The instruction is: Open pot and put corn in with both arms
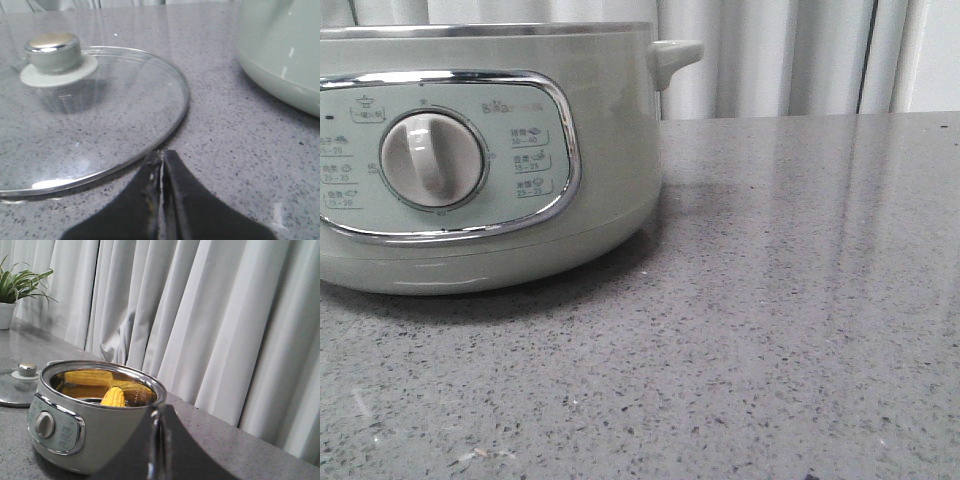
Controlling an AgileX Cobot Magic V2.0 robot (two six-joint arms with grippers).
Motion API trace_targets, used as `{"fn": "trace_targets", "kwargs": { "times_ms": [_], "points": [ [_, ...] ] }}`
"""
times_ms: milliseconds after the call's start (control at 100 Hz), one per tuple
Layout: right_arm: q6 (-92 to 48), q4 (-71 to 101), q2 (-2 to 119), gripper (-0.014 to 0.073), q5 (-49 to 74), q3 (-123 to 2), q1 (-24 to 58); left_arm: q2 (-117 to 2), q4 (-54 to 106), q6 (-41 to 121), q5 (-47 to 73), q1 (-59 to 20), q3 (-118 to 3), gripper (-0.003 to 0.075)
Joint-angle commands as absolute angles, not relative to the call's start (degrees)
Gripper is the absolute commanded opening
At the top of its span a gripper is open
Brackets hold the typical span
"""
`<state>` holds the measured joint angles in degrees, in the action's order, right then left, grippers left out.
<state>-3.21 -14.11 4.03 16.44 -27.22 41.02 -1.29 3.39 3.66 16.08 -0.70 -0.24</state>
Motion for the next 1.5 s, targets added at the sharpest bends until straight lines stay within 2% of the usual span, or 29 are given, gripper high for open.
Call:
{"fn": "trace_targets", "kwargs": {
  "times_ms": [0,700,810,910,1160,1260,1390,1490],
  "points": [
    [-3.6,-14.9,4.7,-0.0044,12.2,-28.4,40.8,-1.4,3.3,2.8,12.2,-0.2,1.3,-0.002],
    [-3.6,-14.9,4.7,-0.0044,12.2,-28.1,40.0,-1.4,3.5,2.8,12.2,-0.2,1.3,-0.002],
    [-3.6,-14.9,4.6,-0.0044,12.1,-25.3,35.9,-1.4,3.5,2.8,12.2,-0.2,1.3,-0.002],
    [-3.6,-14.9,4.6,-0.0043,12.0,-21.5,28.8,-1.4,3.5,2.8,12.2,-0.2,1.3,-0.002],
    [-3.6,-12.7,4.4,-0.0044,2.8,-5.2,11.9,-1.4,3.5,2.8,12.2,-0.2,1.3,-0.002],
    [-3.6,-8.0,2.7,-0.0044,5.5,-1.5,9.1,-1.4,3.5,2.8,12.2,-0.2,1.3,-0.002],
    [-3.6,1.2,-2.0,-0.0044,17.1,-0.2,7.7,-1.4,3.5,2.8,12.2,-0.2,1.3,-0.002],
    [-3.6,3.8,-1.8,-0.0044,17.7,1.1,7.2,-1.3,3.5,2.8,12.2,-0.2,1.3,-0.002]
  ]
}}
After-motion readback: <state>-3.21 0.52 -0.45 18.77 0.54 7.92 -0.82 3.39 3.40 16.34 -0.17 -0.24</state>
